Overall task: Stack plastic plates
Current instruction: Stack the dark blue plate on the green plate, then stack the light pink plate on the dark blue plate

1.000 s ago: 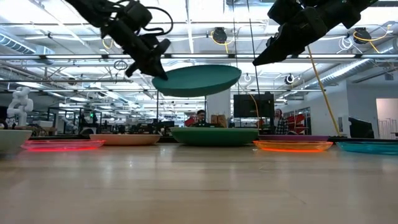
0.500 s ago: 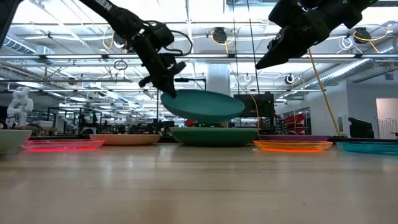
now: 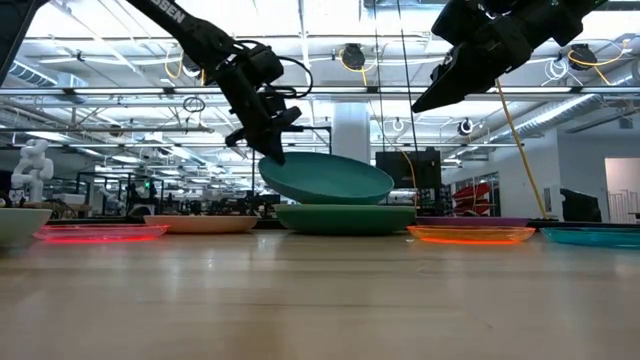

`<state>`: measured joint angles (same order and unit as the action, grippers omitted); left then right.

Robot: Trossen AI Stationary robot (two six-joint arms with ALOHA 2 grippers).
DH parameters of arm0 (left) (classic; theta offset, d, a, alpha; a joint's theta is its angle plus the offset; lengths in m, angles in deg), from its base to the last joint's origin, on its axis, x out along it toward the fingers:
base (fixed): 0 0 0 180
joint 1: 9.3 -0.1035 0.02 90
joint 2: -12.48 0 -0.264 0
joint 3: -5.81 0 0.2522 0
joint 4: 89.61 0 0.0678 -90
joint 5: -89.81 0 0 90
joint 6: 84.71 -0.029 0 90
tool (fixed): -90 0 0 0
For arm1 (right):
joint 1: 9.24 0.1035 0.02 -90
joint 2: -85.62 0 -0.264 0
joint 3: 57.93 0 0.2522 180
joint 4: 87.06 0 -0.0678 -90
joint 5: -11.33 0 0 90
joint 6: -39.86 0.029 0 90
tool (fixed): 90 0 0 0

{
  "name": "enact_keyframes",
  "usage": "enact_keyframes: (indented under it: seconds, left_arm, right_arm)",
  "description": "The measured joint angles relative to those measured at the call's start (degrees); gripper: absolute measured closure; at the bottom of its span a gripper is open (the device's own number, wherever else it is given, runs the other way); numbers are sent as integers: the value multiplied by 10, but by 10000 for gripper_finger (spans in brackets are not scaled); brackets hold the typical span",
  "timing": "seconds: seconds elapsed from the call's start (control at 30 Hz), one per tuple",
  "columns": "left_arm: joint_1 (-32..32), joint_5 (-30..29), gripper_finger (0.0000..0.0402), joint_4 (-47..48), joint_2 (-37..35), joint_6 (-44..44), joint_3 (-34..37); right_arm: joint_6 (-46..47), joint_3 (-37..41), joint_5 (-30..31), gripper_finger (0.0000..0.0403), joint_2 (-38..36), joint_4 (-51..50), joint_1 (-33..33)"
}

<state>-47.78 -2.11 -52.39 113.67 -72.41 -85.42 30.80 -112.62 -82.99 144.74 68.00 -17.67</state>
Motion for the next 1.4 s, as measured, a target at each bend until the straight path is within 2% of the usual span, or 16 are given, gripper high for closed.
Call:
enact_keyframes:
  seconds: [0.5,0.9,1.07,1.17,1.4]
  left_arm:
    - [4,55,375,-2,0,-2,0]
    - [6,58,255,3,0,0,0]
    - [6,58,243,12,-1,-17,0]
    - [12,68,243,52,-13,-46,0]
    - [78,69,243,137,-51,-104,-1]
  right_arm:
    - [9,0,0,238,0,2,0]
    - [9,0,0,238,0,2,0]
    - [9,0,0,238,0,2,0]
    - [19,0,0,238,0,2,0]
    - [75,0,13,238,0,2,-1]
